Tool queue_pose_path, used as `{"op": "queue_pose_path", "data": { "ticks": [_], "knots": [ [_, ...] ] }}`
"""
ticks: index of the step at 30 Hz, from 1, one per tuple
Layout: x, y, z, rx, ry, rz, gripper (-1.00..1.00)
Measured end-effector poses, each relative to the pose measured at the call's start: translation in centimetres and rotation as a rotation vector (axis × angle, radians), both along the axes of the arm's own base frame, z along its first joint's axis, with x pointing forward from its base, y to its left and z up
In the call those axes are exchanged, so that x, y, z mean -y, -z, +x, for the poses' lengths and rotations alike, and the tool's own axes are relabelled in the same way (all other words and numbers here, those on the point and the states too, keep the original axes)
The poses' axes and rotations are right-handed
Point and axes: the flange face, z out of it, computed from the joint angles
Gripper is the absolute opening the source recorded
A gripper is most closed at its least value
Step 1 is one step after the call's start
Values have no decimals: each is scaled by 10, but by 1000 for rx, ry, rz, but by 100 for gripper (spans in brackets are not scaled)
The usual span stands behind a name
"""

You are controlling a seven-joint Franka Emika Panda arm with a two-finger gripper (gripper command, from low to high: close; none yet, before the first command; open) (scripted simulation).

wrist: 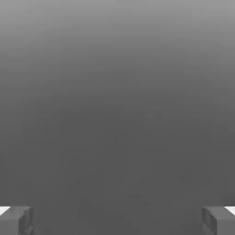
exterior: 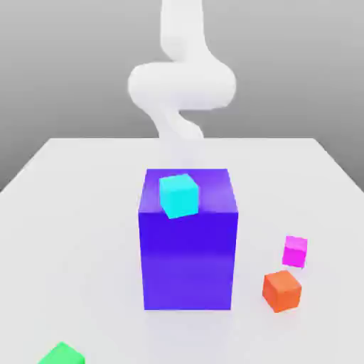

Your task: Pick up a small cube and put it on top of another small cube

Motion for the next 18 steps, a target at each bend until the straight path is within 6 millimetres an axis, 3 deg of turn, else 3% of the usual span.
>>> {"op": "queue_pose_path", "data": {
  "ticks": [4, 9, 13, 18],
  "knots": [
    [-49, 78, 29, -110, -171, -36, 0],
    [-114, 176, 35, -236, -378, -99, 0],
    [-162, 253, 16, -331, -544, -163, 0],
    [-207, 345, -30, -442, -749, -261, 0]
  ]
}}
